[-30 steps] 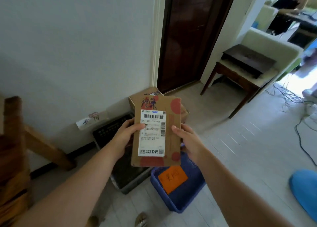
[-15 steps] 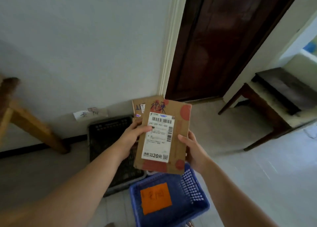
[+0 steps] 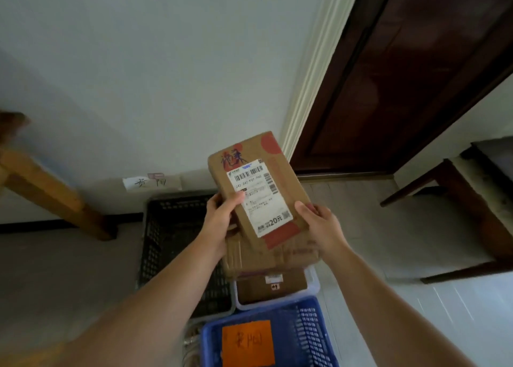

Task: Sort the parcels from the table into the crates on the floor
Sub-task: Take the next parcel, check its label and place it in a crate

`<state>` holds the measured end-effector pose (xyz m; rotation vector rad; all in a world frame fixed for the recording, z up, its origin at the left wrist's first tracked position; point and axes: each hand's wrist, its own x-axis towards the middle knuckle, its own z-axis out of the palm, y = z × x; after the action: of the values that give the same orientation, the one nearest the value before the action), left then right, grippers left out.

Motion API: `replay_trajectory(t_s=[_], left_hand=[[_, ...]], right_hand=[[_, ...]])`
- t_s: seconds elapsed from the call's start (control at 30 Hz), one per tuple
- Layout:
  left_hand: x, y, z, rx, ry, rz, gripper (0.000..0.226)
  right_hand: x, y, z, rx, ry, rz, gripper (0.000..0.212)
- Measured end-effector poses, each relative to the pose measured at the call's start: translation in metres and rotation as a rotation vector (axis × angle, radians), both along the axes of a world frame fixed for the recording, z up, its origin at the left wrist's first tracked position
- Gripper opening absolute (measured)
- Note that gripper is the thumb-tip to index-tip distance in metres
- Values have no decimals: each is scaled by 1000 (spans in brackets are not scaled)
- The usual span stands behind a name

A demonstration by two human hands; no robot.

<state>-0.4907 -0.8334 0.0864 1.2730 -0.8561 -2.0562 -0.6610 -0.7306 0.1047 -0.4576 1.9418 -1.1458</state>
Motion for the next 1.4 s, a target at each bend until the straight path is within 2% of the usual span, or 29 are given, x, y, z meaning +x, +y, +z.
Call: replay_trajectory(t_s=[0.07,0.2,0.47,0.6,0.73,0.9,1.1,1.23,1.4], left_hand=[[-11,-30,-14,30,-8,-4,69],[-32,-102,-44,33,-74,-51,62],[-64,-195,-117,-120,-107,-237,42],[-74,-201,-145,-133,-134,-227,40],[-71,-190,-166,-129,-235,-199,42],[-68,-184,-177,-124,-311,-182,41],[-67,-186,-184,-168,-437,-212,45],[-60,-183,-201,-204,-565,-290,46],[-59,-179,-212,-203,-521,-277,53]], right_hand=[[-8,-32,-12,13,-3,-27,31],[-26,-97,-55,56,32,-11,13],[-35,-153,-152,166,115,51,25],[-42,-157,-171,200,197,70,27],[-43,-157,-182,270,252,135,17],[-44,-172,-186,178,214,86,17],[-44,-183,-192,262,231,188,38],[-40,-187,-199,287,258,280,34],[-43,-189,-204,274,275,299,35]])
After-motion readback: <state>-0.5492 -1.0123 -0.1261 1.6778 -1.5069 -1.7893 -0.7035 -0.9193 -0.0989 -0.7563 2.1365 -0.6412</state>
